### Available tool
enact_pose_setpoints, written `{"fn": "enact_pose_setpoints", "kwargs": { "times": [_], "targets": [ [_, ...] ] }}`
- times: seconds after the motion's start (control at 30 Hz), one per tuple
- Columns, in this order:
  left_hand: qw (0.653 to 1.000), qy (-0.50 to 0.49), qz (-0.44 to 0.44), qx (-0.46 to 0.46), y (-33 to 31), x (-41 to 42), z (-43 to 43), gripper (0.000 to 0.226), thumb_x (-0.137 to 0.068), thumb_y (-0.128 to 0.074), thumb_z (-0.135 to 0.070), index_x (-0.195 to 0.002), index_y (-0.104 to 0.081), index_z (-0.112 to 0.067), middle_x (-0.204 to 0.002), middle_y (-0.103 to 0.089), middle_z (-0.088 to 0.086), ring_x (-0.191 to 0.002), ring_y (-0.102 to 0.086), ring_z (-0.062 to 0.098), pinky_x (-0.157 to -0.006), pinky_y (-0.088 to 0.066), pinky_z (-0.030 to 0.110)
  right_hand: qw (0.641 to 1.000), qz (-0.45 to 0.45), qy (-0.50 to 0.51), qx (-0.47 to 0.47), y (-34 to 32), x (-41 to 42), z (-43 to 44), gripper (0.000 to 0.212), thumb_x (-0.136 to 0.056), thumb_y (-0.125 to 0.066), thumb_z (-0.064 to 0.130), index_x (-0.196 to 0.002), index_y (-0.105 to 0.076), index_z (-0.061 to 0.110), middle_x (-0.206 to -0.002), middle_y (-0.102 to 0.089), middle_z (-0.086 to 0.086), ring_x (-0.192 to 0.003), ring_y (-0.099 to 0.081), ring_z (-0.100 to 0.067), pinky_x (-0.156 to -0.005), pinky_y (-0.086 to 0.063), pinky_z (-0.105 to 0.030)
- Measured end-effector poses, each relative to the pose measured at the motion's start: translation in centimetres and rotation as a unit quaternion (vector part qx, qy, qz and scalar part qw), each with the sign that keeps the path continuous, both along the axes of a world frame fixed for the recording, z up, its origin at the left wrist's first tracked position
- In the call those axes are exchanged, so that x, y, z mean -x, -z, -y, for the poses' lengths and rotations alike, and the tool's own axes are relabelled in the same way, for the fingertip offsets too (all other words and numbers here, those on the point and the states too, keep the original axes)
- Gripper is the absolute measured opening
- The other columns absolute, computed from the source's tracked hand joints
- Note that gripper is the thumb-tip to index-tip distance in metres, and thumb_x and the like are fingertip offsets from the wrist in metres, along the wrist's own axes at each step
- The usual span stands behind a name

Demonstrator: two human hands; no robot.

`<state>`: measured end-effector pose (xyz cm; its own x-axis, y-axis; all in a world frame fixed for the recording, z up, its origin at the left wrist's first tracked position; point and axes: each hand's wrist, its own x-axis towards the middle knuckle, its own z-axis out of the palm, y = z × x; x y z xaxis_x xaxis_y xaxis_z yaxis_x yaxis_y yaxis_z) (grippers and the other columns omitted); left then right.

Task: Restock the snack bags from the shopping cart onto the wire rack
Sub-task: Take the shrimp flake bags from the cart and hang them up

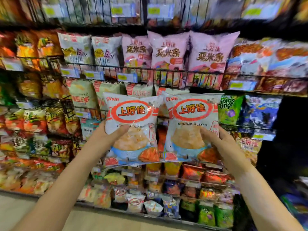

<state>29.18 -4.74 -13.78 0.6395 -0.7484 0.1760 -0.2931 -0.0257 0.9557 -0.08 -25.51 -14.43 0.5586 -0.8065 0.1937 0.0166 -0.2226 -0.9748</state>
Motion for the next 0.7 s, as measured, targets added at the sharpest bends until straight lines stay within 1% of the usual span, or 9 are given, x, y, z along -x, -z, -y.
{"fn": "enact_pose_setpoints", "kwargs": {
  "times": [0.1,0.2,0.27,0.33,0.4,0.47,0.53,0.63,0.7],
  "targets": [
    [1.000,-0.008,-0.004,0.011,-2.4,-0.5,2.9,0.085,-0.079,-0.076,-0.067,-0.149,-0.040,-0.038,-0.142,-0.051,-0.021,-0.130,-0.052,0.013,-0.113,-0.041,0.046,0.999,0.032,0.018,-0.003,-2.2,0.1,2.3,0.019,-0.093,-0.068,0.044,-0.111,-0.070,0.036,-0.101,-0.077,0.016,-0.097,-0.071,-0.008,-0.075,-0.054,-0.027],
    [1.000,0.002,0.014,0.026,-5.2,-1.1,5.7,0.093,-0.067,-0.079,-0.076,-0.146,-0.046,-0.038,-0.133,-0.061,-0.018,-0.123,-0.061,0.019,-0.104,-0.050,0.050,0.999,0.048,0.023,0.007,-4.6,-0.2,4.7,0.017,-0.087,-0.070,0.050,-0.102,-0.073,0.043,-0.102,-0.077,0.015,-0.095,-0.071,-0.003,-0.081,-0.056,-0.034],
    [0.999,-0.011,0.028,0.039,-7.3,-1.7,7.6,0.093,-0.063,-0.081,-0.079,-0.138,-0.049,-0.036,-0.123,-0.066,-0.016,-0.114,-0.066,0.022,-0.097,-0.054,0.052,0.997,0.070,0.028,0.019,-6.3,-0.6,6.4,0.025,-0.081,-0.070,0.050,-0.105,-0.071,0.041,-0.100,-0.077,0.016,-0.092,-0.072,-0.002,-0.083,-0.053,-0.035],
    [0.998,-0.012,0.047,0.050,-9.7,-2.0,9.5,0.102,-0.057,-0.080,-0.082,-0.140,-0.049,-0.033,-0.127,-0.065,-0.013,-0.115,-0.065,0.019,-0.096,-0.054,0.045,0.994,0.093,0.041,0.029,-8.2,-1.1,8.3,0.039,-0.076,-0.073,0.051,-0.112,-0.069,0.036,-0.103,-0.078,0.012,-0.092,-0.073,-0.006,-0.080,-0.054,-0.035],
    [0.996,-0.016,0.064,0.067,-12.0,-2.2,11.3,0.114,-0.046,-0.077,-0.088,-0.143,-0.049,-0.036,-0.132,-0.065,-0.008,-0.117,-0.064,0.020,-0.099,-0.053,0.046,0.993,0.108,0.050,0.027,-10.1,-1.6,10.2,0.046,-0.073,-0.075,0.052,-0.114,-0.069,0.032,-0.104,-0.078,0.008,-0.093,-0.074,-0.014,-0.076,-0.057,-0.038],
    [0.993,-0.012,0.072,0.088,-13.8,-2.8,12.9,0.095,-0.044,-0.074,-0.090,-0.127,-0.054,-0.049,-0.120,-0.068,-0.008,-0.098,-0.065,0.024,-0.089,-0.056,0.043,0.992,0.115,0.048,0.036,-11.8,-1.9,12.1,0.049,-0.071,-0.076,0.053,-0.113,-0.068,0.031,-0.104,-0.078,0.005,-0.090,-0.075,-0.018,-0.068,-0.058,-0.037],
    [0.991,0.000,0.075,0.113,-15.5,-2.8,14.1,0.068,-0.052,-0.077,-0.081,-0.109,-0.055,-0.051,-0.103,-0.072,-0.009,-0.080,-0.062,0.025,-0.072,-0.050,0.034,0.989,0.127,0.052,0.050,-13.6,-2.3,13.7,0.049,-0.069,-0.078,0.053,-0.111,-0.070,0.028,-0.105,-0.078,-0.001,-0.089,-0.074,-0.023,-0.069,-0.059,-0.039],
    [0.984,0.006,0.090,0.151,-17.8,-3.3,15.6,0.049,-0.073,-0.084,-0.061,-0.111,-0.062,-0.040,-0.091,-0.080,-0.012,-0.077,-0.075,0.019,-0.064,-0.057,0.031,0.987,0.140,0.026,0.077,-16.0,-2.9,15.1,0.060,-0.071,-0.085,0.058,-0.119,-0.071,0.026,-0.114,-0.077,-0.006,-0.105,-0.073,-0.031,-0.093,-0.057,-0.057],
    [0.983,0.009,0.093,0.157,-19.4,-3.8,16.2,0.056,-0.068,-0.081,-0.069,-0.111,-0.062,-0.040,-0.094,-0.080,0.001,-0.068,-0.073,0.026,-0.059,-0.059,0.039,0.984,0.149,0.005,0.094,-17.8,-3.3,15.7,0.058,-0.078,-0.081,0.056,-0.126,-0.069,0.026,-0.119,-0.076,-0.006,-0.110,-0.073,-0.031,-0.101,-0.052,-0.061]
  ]
}}
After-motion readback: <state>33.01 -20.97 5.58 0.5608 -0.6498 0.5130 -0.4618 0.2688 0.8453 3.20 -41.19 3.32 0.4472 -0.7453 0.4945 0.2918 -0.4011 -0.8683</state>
